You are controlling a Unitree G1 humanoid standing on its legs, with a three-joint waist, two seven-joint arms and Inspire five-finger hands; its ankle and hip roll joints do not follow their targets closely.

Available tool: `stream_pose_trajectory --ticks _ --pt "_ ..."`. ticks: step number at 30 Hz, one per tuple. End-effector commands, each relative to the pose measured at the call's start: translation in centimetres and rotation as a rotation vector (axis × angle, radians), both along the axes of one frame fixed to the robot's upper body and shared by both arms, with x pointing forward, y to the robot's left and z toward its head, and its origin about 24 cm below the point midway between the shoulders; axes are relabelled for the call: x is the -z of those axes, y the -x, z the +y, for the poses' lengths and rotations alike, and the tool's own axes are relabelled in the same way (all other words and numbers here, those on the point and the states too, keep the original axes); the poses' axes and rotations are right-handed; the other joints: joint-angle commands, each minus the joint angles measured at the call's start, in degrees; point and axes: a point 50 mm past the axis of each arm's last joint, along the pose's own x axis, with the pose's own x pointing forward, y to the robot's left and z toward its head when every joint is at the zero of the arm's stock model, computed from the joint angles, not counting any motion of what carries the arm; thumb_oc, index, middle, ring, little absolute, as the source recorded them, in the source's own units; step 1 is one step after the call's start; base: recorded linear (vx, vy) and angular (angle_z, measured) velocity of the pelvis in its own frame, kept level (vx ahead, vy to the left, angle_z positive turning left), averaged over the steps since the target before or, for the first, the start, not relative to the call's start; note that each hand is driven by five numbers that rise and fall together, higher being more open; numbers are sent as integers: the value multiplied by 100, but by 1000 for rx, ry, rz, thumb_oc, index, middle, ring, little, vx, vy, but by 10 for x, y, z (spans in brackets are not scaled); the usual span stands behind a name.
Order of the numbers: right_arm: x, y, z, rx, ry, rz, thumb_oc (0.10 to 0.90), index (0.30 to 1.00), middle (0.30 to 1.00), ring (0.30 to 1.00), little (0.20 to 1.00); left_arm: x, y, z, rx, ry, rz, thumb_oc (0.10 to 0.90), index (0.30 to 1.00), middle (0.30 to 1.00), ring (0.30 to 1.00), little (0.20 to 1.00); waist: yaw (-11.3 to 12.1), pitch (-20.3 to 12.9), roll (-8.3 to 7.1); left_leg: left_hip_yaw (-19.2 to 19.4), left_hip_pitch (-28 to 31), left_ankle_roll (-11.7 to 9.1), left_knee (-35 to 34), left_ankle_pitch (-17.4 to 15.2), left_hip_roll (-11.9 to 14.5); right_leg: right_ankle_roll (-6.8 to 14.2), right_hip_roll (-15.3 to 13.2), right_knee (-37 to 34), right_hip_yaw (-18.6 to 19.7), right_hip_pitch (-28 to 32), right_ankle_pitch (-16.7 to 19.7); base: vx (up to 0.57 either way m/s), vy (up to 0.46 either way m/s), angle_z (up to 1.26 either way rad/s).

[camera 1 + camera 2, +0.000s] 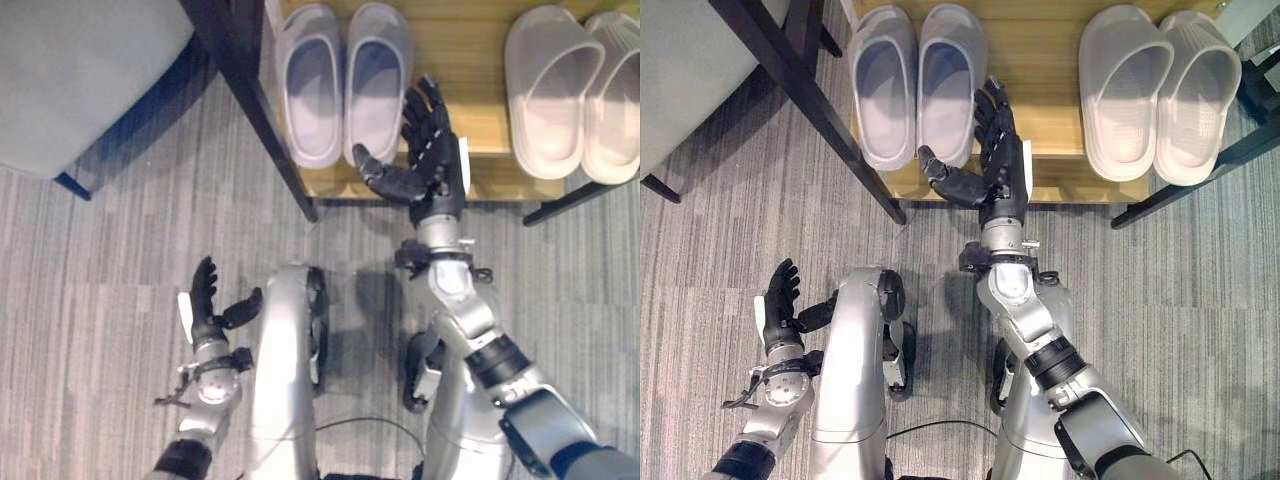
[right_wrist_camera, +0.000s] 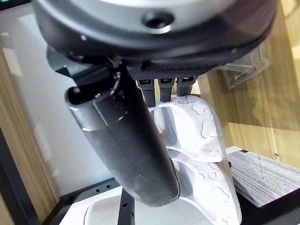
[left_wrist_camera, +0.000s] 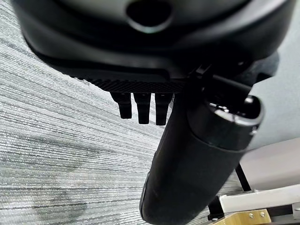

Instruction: Arrange the slippers neatly on the shoe rack.

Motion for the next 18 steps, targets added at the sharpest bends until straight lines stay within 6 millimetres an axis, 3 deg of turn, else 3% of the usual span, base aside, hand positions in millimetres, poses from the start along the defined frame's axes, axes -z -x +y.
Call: stream_pose_trajectory --ticks 1,3,8,12,14,18 --pt "-83 25 43 -196 -11 -378 800 900 900 900 900 -26 -4 7 8 -105 -138 800 900 900 900 900 326 -165 -117 -588 286 240 292 -396 -200 -496 -21 149 424 -5 202 0 0 0" --pt "-82 28 40 -171 1 -397 800 900 900 900 900 -24 -3 8 -9 -98 -135 800 900 900 900 900 314 -165 -137 -577 286 238 273 -400 -205 -487 -28 156 448 -4 206 0 0 0" --pt "-74 47 -4 57 68 -504 800 900 900 900 900 -32 -4 10 -53 -91 -183 800 900 900 900 900 201 -165 -200 -541 286 211 282 -390 -242 -453 -30 217 500 -1 220 2 -4 2" --pt "-70 56 -15 51 21 -513 800 900 900 900 900 -33 -3 9 -54 -98 -192 800 900 900 900 900 158 -165 -222 -529 286 195 306 -373 -246 -442 -29 243 509 4 221 4 0 1" --pt "-58 68 -32 55 -25 -498 800 900 900 900 900 -31 -1 9 -60 -90 -190 800 900 900 900 900 89 -166 -230 -547 286 173 369 -316 -293 -418 -35 287 489 43 215 0 0 0" --pt "-47 81 -43 17 -81 -483 800 900 900 900 900 -31 0 7 -67 -75 -194 800 900 900 900 900 31 -173 -227 -579 286 151 421 -248 -331 -373 -41 311 483 75 240 -5 -1 2"
